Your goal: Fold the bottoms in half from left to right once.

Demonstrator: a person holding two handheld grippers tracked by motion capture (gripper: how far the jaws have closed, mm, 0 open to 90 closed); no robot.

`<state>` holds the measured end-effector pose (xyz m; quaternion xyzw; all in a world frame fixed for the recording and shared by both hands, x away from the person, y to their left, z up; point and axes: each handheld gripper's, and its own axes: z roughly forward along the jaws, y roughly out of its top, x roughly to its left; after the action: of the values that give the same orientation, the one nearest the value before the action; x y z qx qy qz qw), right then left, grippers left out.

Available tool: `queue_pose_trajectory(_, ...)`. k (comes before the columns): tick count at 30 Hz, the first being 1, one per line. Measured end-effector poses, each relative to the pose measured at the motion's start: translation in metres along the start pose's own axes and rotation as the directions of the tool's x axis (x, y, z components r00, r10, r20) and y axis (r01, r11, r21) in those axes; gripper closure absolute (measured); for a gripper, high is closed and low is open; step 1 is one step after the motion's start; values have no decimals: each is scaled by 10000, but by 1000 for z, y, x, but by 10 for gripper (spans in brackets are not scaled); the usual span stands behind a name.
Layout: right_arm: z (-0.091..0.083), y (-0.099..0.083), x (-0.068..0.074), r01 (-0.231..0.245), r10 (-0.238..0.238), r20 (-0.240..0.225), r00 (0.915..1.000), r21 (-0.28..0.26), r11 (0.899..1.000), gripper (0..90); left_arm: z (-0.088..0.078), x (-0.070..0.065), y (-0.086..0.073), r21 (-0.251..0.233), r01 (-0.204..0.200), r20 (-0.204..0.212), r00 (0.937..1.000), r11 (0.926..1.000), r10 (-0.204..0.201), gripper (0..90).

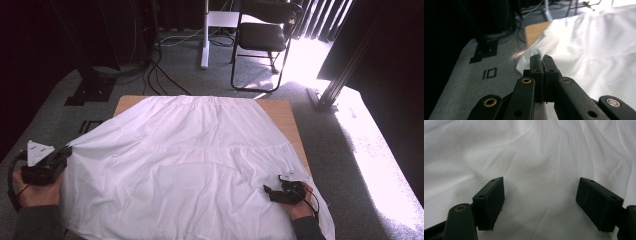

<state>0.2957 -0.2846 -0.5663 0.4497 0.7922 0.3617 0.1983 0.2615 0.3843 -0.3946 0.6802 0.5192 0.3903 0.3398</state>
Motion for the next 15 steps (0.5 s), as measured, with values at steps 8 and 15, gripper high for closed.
queue_pose_trajectory(8,0,0,0,-19,19,20,10000,-5,10000,223,-4,-41,27,-396,-463,1373,9892,9981,514,899)
queue_pose_trajectory(15,0,0,1,-27,27,33,10000,-7,10000,223,-4,-84,47,-716,-1077,2430,9623,9916,1221,897)
